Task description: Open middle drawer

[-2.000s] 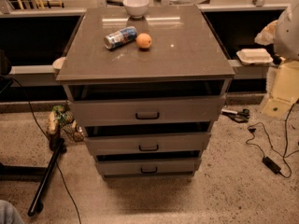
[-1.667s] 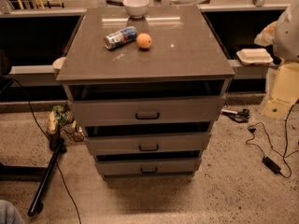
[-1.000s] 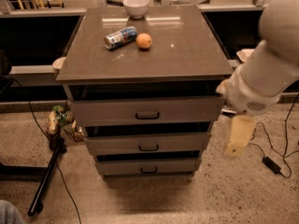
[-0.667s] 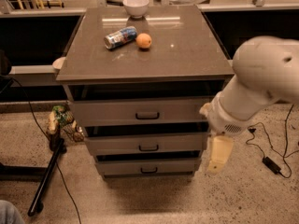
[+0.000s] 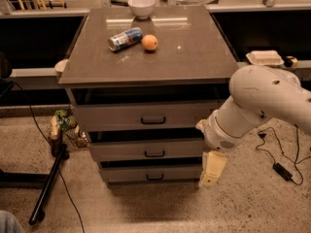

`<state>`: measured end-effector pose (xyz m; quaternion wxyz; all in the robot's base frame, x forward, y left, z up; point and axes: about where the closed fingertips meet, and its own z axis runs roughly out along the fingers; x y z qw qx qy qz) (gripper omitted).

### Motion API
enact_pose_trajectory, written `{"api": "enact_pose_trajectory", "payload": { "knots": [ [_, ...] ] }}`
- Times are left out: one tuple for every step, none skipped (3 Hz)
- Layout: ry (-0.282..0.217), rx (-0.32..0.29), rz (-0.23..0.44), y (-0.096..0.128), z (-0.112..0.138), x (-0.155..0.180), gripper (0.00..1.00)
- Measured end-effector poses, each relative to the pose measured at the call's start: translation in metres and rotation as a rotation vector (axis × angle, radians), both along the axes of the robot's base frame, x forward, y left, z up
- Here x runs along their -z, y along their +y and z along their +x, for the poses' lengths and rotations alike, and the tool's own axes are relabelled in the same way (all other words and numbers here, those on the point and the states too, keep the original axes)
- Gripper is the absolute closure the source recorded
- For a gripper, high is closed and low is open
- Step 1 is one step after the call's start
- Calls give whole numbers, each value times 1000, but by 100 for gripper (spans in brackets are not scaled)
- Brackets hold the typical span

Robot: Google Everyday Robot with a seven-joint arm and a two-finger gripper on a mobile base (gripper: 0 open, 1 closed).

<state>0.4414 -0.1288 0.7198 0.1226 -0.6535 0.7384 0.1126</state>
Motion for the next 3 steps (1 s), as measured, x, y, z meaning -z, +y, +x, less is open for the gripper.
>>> {"api": "enact_pose_trajectory", "payload": {
  "knots": [
    [4,3,-21,0,4,11,0],
    [2,-19,-66,-1,26,61,0],
    [-30,-64,-96,-2,57,117,0]
  ]
}}
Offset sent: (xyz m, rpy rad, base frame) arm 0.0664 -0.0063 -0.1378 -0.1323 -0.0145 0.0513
